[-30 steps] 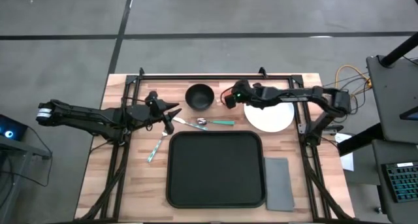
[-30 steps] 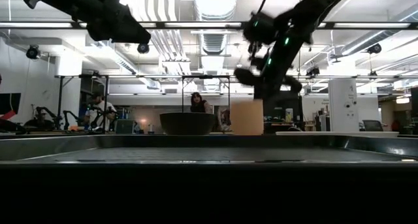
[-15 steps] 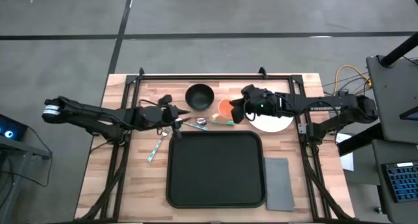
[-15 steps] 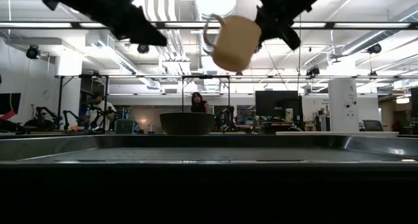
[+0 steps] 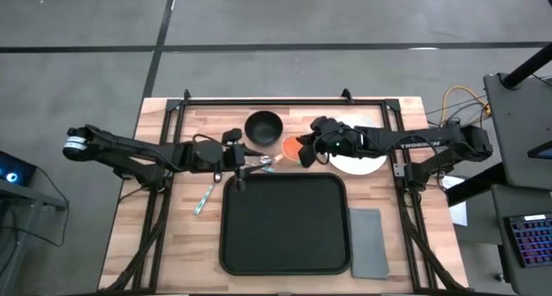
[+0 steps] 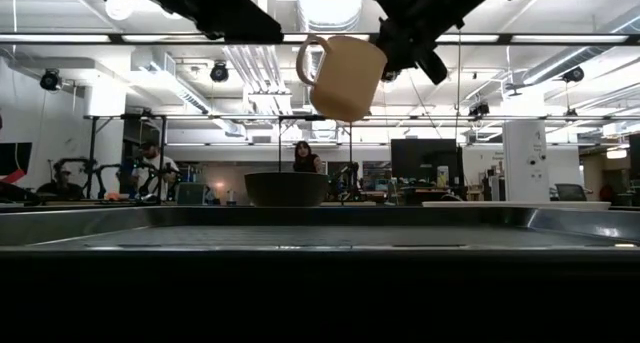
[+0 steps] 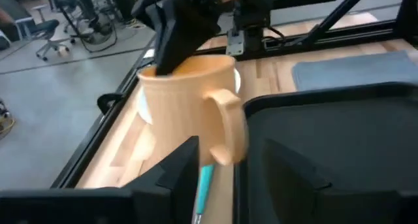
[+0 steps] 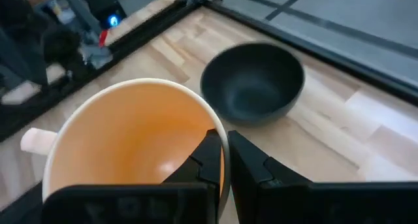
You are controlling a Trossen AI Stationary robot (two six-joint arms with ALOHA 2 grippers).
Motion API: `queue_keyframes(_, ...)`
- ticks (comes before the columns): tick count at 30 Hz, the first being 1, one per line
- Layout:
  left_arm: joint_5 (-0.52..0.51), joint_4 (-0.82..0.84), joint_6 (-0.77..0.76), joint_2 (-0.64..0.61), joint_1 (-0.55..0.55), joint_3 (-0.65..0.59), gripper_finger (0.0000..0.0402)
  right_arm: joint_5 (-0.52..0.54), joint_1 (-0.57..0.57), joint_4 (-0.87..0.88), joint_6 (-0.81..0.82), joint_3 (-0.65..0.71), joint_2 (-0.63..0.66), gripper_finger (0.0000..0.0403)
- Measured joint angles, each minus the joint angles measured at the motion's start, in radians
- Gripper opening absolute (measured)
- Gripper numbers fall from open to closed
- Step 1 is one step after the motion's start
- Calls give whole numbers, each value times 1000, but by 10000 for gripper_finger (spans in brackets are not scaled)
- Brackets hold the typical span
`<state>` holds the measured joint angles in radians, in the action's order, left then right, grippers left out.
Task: Set up tray
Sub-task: Put the yellow mug on the top left corner of the black tray
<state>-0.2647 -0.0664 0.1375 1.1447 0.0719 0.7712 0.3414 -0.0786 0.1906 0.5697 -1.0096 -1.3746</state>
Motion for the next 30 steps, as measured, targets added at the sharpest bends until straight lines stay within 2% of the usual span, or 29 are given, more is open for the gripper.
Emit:
queue_keyframes(4, -31, 0, -16, 30, 0, -11, 193, 1, -10, -57, -9, 0, -13, 8)
queue_keyframes(7, -78, -17, -19, 57, 0, -7, 204, -6, -13, -77, -24, 0, -33, 8)
queue_keyframes(11, -109, -43, -19, 80, 0, -2, 205, -4, -19, -100, -24, 0, -36, 8)
queue_keyframes(26, -115, -222, -20, 132, 9, -3, 205, 0, -21, -131, -33, 0, -36, 8)
queue_keyframes(30, -220, -221, -51, 132, 8, -4, 205, 48, -23, -140, -34, 0, -36, 8)
